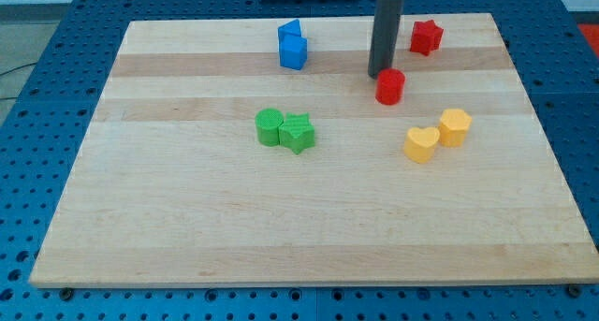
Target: Move red circle towards bottom left of the board
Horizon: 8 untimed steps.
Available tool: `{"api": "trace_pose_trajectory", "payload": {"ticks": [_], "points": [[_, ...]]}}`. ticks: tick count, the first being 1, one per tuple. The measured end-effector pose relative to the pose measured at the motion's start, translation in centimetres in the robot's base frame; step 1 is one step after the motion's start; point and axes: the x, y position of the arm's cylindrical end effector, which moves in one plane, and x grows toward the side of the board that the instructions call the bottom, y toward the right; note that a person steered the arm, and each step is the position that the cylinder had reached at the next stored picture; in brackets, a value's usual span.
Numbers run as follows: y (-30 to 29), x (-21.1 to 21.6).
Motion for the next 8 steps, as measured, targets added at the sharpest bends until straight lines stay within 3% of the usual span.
{"api": "trace_pose_trajectory", "payload": {"ticks": [2, 3, 4, 7, 8], "points": [[5.1, 1.2], [3.1, 3.3], [-3.1, 3.6], [-4.3, 14.8], [-1.8, 17.4]]}}
